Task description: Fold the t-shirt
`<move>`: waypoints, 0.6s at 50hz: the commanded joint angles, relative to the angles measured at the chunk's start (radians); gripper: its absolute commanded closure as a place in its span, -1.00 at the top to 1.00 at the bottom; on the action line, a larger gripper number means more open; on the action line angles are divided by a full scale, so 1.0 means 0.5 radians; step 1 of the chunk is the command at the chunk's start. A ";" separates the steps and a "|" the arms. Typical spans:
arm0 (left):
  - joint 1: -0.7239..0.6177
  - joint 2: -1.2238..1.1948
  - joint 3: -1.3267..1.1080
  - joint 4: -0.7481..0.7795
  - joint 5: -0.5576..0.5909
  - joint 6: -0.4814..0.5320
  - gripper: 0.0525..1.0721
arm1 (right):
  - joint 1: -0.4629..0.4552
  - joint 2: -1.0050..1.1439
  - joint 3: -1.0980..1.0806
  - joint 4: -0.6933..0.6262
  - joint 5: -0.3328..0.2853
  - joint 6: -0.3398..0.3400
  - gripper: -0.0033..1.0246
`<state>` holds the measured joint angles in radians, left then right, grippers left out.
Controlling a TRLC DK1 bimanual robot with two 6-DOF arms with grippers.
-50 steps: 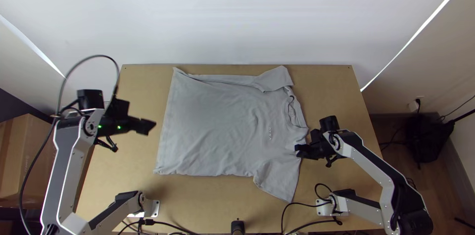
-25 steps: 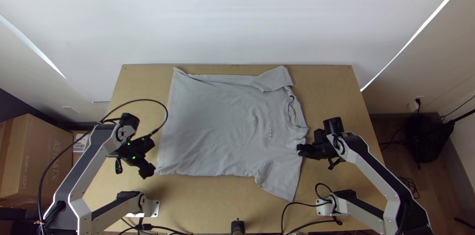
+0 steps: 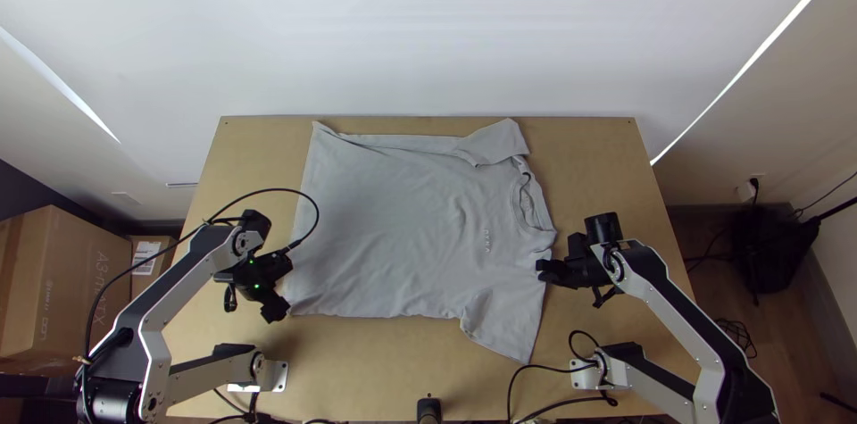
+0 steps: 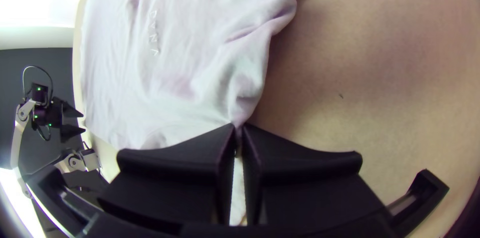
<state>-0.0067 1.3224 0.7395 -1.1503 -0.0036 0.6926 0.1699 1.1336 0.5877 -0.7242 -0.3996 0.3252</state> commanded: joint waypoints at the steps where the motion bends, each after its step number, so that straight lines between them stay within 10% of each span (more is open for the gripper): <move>1: -0.045 0.067 -0.028 0.024 0.059 -0.060 0.30 | 0.010 -0.024 -0.059 -0.024 0.017 0.049 -0.94; 10: -0.116 0.077 -0.019 0.024 0.268 -0.066 -0.45 | 0.007 -0.031 -0.043 -0.024 0.020 0.071 -0.94; 13: -0.134 0.064 -0.022 0.027 0.351 -0.044 -0.97 | 0.001 -0.031 -0.031 -0.033 0.035 0.077 -0.94; 30: 0.124 -0.058 0.242 0.221 0.455 -0.281 -0.95 | -0.371 -0.205 0.061 -0.030 0.167 0.006 -0.95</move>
<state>0.0235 1.3174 0.7891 -1.0622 0.2104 0.6144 0.0399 1.0782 0.5892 -0.7452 -0.3363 0.3393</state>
